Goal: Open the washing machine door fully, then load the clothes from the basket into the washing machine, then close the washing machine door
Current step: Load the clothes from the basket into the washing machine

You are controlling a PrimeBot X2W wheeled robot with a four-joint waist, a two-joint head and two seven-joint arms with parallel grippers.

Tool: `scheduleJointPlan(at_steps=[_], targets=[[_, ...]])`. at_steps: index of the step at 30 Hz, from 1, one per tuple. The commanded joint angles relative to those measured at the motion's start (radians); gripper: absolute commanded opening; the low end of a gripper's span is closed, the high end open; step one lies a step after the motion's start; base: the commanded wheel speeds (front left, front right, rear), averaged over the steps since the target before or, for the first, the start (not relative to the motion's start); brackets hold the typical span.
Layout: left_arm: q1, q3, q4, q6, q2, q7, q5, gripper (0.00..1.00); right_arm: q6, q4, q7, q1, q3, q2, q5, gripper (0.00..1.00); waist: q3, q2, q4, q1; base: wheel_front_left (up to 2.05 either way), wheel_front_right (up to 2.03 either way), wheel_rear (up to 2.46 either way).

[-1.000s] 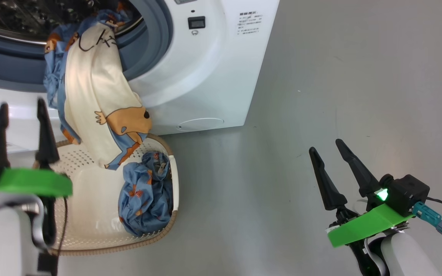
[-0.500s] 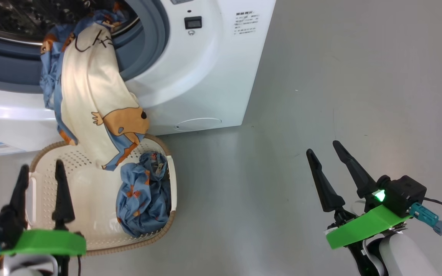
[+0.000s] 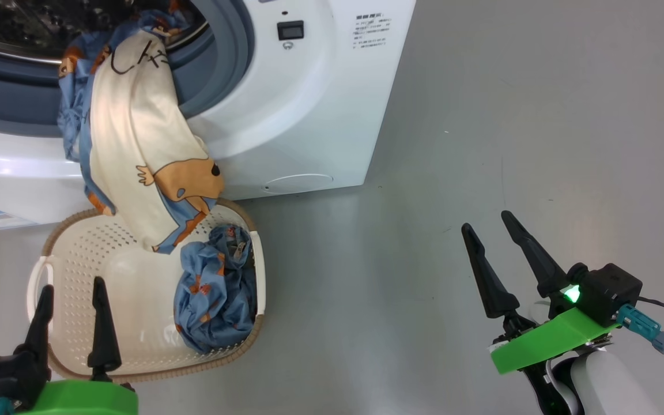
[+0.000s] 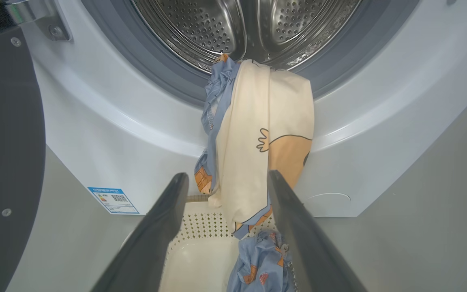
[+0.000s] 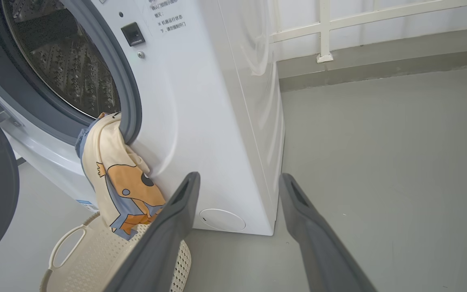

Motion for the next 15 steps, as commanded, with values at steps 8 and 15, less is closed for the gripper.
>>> scheduleJointPlan(at_steps=[8,15], targets=[[0.015,0.015,-0.03,0.021,0.013,-0.005,-0.024,1.0,0.003,-0.022,-0.005,0.02,0.015,-0.001,0.004,1.0,0.003,-0.0001,-0.005,0.0,0.0,0.0,0.0],[0.001,0.01,-0.021,0.022,0.013,-0.005,-0.027,1.0,0.003,-0.029,-0.005,0.019,0.009,-0.003,0.006,1.0,0.018,-0.0001,-0.003,0.0,0.0,0.0,0.0]])
